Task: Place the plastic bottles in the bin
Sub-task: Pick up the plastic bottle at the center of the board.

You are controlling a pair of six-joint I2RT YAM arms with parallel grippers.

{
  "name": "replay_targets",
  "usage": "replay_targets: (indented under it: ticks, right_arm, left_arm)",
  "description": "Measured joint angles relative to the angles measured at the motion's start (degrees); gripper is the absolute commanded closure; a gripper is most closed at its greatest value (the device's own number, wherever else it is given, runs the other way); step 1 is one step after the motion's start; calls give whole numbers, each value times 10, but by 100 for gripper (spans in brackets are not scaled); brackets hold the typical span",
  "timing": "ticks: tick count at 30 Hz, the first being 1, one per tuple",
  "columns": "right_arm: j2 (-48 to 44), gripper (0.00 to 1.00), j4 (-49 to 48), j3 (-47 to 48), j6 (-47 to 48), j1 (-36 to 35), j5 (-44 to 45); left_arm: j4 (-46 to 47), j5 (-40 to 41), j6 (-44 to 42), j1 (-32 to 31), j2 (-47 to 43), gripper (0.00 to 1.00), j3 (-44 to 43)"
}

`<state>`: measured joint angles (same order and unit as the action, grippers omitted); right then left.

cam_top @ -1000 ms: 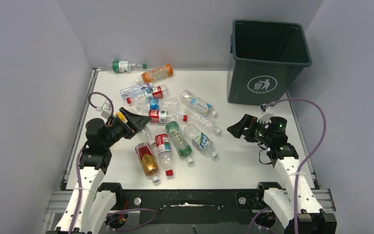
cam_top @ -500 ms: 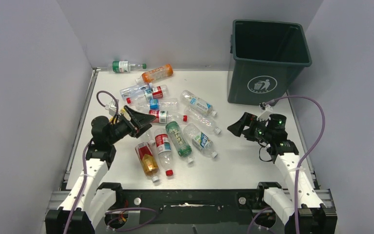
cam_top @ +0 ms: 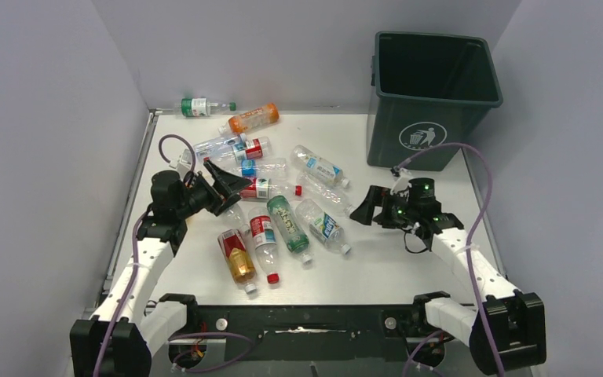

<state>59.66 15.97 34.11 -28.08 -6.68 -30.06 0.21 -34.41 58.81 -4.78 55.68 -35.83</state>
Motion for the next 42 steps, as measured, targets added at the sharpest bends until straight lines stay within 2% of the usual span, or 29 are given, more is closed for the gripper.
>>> replay_targets:
  ticks: [5,9,15,22,33,36,42]
  right_arm:
    - [53,0,12,43,16,-124,88]
    - [95,3,14,70,28,-204,156]
    - [168,4,21,102,52,-277,245]
    - [222,2,24,135,84,-313,308]
    - [259,2,19,141,110,-328,321]
    - [268,6,17,141,113,-332,321]
    - [275,30,16,141,115,-334,326]
  left_arm:
    - [-39,17,-24,-4,3,13,-17]
    - [-58,27,-43,-5,1,13,-29]
    - [-85,36,-56,-8,-7,14,-29]
    - [-88,41,-60,-9,-12,14,-27]
    - [-87,42,-60,-12,-12,14,-13]
    - [-87,42,-60,-13,-12,14,-13]
    - [-87,42,-60,-15,-12,14,-13]
